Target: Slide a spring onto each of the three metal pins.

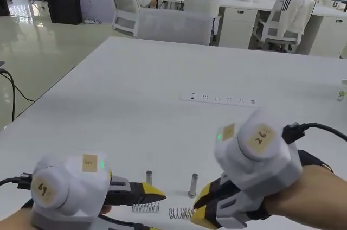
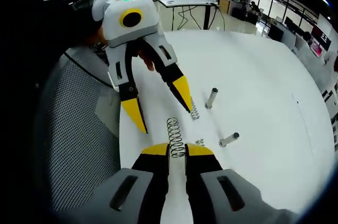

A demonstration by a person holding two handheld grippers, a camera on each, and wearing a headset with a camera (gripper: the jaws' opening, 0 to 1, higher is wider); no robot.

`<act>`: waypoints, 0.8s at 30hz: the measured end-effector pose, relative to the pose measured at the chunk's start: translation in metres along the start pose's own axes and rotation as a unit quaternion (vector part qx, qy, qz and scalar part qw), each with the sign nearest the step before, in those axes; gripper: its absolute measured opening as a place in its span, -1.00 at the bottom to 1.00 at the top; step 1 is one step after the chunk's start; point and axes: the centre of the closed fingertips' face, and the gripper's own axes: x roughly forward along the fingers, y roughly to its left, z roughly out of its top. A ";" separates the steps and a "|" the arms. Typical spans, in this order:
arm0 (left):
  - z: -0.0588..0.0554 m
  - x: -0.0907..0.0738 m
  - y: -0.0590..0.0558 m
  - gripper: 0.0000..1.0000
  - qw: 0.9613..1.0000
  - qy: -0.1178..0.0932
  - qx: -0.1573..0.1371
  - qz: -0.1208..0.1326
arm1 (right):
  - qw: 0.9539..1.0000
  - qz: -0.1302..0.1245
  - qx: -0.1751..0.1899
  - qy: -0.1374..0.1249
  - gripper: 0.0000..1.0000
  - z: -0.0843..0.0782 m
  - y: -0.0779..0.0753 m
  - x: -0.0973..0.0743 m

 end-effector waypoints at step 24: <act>-0.001 0.007 -0.013 -0.82 0.999 0.009 0.041 -0.026 | 0.999 0.025 -0.017 0.015 -0.84 0.003 0.016 0.006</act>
